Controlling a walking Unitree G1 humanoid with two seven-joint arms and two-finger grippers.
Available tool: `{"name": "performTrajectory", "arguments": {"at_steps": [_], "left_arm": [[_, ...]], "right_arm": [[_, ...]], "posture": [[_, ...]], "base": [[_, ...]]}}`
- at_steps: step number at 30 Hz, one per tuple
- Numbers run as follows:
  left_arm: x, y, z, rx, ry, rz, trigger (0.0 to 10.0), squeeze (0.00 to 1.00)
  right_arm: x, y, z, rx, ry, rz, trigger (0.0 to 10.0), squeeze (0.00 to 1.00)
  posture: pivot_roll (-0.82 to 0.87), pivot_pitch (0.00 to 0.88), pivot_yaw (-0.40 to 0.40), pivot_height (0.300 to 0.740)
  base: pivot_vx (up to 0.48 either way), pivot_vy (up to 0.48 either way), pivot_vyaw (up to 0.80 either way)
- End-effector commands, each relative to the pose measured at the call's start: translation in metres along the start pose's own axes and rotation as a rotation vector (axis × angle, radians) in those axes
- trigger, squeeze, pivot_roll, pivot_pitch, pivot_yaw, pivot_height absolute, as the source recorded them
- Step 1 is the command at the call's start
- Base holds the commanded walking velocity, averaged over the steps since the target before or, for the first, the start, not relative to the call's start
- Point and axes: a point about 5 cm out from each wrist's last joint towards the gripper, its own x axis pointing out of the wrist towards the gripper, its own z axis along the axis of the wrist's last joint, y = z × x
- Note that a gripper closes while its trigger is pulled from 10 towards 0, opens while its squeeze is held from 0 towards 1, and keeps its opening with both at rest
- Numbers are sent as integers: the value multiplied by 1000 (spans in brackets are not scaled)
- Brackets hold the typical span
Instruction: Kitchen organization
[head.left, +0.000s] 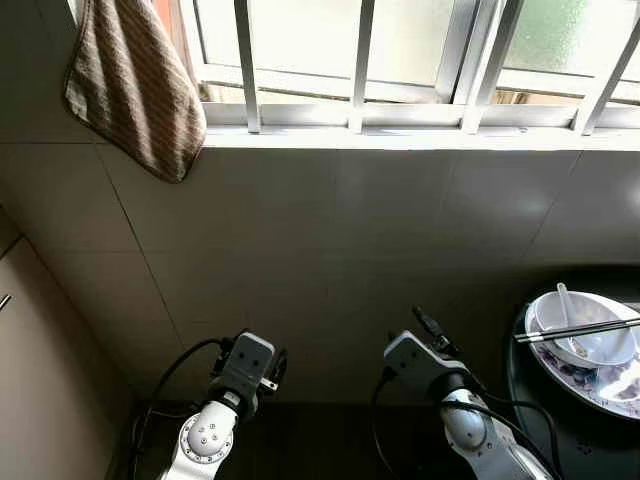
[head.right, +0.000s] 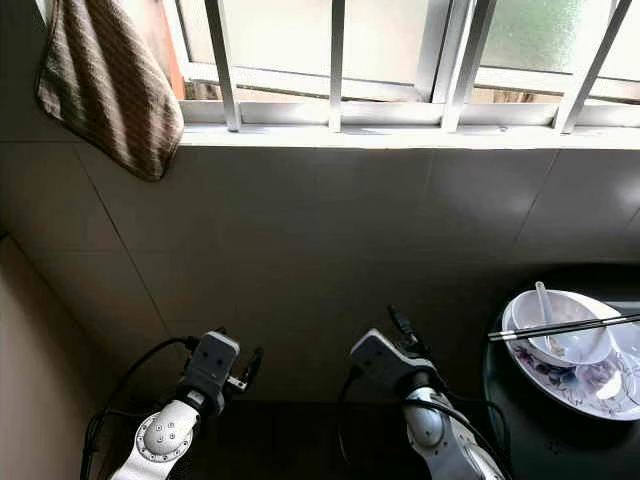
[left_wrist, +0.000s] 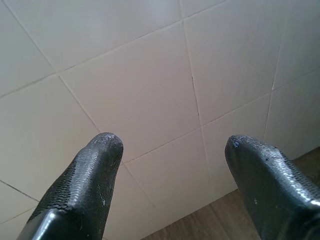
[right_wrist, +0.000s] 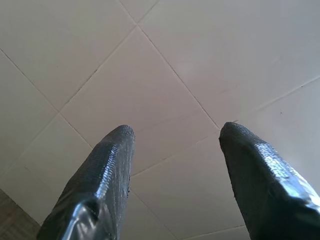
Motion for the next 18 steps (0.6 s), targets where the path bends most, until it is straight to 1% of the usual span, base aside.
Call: {"name": "performTrajectory", "arguments": {"at_steps": [1,5,18], "left_arm": [[1,0,-1,17,-1,-7,10000,0],[2,-2,-4,24,4,-11,10000,0],[4,-5,-8,37,6,-14,10000,0]], "right_arm": [[1,1,0,-4,-4,4,10000,0],[2,6,-1,-3,-1,17,10000,0],[2,14,-2,9,1,40,10000,0]], "posture": [[-23,0,-9,740],[-19,0,-15,740],[-8,0,-24,740]], "base": [[0,0,0],[0,0,0],[0,0,0]]}}
